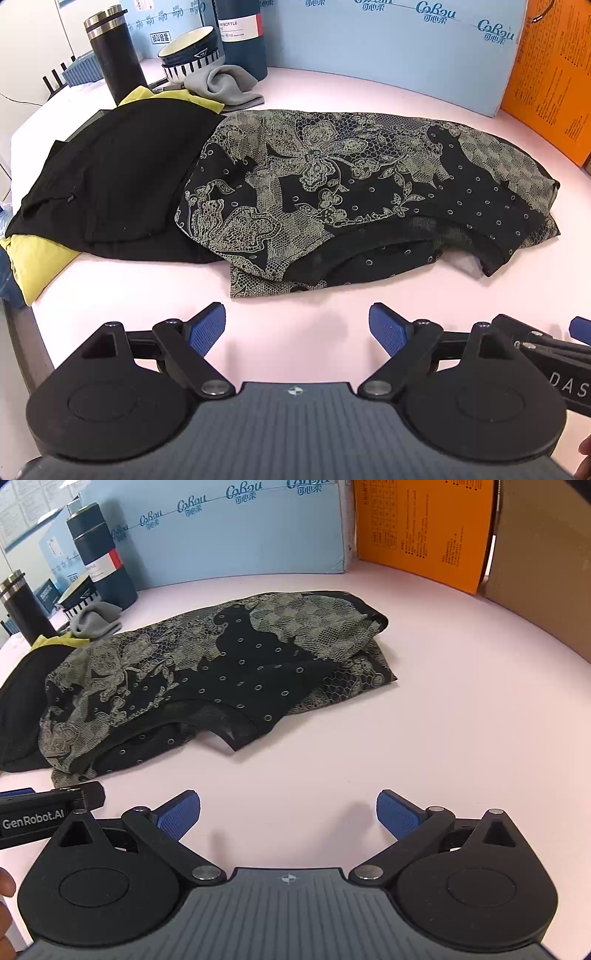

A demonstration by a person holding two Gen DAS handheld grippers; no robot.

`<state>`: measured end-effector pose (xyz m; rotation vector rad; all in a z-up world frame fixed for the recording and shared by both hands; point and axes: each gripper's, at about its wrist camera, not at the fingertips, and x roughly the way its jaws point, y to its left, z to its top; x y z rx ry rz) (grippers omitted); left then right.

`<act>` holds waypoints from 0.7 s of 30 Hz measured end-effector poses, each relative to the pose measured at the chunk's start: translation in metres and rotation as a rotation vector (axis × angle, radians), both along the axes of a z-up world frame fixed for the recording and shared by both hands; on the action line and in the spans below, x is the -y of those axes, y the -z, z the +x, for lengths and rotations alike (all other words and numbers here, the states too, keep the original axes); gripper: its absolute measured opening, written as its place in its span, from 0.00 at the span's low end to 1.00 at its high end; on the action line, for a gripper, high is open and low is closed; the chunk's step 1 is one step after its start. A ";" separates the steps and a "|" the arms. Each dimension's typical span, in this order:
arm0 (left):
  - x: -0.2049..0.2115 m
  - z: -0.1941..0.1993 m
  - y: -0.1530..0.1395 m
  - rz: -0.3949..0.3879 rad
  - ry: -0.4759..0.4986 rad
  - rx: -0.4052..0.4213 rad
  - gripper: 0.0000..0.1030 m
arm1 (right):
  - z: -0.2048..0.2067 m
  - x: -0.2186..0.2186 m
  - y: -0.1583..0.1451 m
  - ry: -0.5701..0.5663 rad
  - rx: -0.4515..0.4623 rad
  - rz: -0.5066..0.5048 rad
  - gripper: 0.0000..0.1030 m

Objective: Fold clothes

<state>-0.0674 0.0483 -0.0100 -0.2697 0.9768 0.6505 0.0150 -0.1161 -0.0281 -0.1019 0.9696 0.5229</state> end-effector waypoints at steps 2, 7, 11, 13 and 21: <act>-0.001 0.000 0.001 0.000 -0.003 -0.004 0.81 | 0.000 0.000 0.001 0.000 0.000 0.002 1.00; -0.001 0.001 0.001 0.009 -0.003 -0.011 0.81 | 0.000 -0.002 0.002 0.005 0.001 -0.009 1.00; -0.004 0.001 0.001 0.016 -0.002 -0.015 0.81 | 0.001 -0.006 0.000 0.006 0.004 -0.012 1.00; -0.006 0.002 0.000 0.023 -0.004 -0.018 0.81 | 0.002 -0.010 0.000 0.003 0.009 -0.018 1.00; -0.015 0.005 0.001 0.032 -0.010 -0.027 0.81 | 0.005 -0.023 0.003 -0.011 0.008 -0.047 1.00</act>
